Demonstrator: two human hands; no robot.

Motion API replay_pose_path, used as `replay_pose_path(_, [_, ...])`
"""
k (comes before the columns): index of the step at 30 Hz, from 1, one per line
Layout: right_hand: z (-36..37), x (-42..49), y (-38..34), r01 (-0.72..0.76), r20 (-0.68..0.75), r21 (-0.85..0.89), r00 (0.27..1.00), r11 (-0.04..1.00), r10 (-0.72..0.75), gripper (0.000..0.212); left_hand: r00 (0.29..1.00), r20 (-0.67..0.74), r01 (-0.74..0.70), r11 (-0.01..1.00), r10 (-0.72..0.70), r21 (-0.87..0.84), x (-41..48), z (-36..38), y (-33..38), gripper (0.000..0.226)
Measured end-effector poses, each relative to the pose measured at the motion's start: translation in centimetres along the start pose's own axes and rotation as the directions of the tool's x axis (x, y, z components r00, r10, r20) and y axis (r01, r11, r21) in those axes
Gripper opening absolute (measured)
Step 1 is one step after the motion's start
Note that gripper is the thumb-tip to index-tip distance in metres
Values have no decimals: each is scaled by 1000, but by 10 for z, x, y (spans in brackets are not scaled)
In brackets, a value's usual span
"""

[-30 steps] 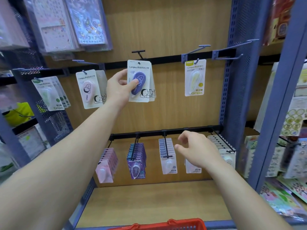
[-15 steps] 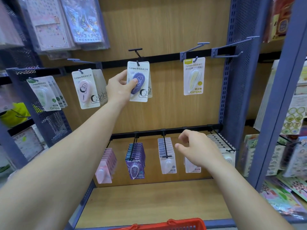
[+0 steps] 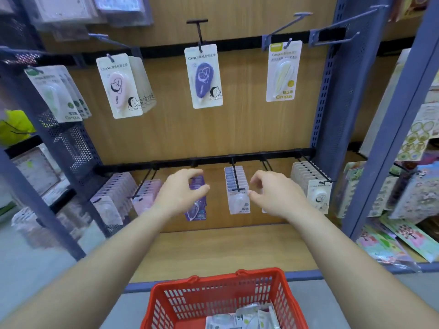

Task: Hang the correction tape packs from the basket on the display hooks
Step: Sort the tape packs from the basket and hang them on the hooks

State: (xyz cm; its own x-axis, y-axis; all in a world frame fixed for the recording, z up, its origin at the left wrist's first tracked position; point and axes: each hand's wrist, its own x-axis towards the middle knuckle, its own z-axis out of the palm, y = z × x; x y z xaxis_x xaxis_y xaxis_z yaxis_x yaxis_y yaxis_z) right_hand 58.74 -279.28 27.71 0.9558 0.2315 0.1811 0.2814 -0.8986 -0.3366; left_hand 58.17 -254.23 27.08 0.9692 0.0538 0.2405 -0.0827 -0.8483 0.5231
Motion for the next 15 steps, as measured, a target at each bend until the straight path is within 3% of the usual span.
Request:
replay_pose_path(6, [86, -40, 17, 31, 268, -82, 963, 996, -8, 42, 921, 365, 103, 989, -135, 106, -113, 93, -77, 59])
replay_pose_path(9, [145, -58, 26, 59, 449, -133, 894, 989, 7, 45, 850, 484, 164, 977, -209, 136, -150, 140, -110, 63])
replay_pose_path(15, [267, -97, 69, -59, 661, -89, 743, 994, 104, 45, 682, 657, 254, 947, -321, 199, -197, 224, -163, 79])
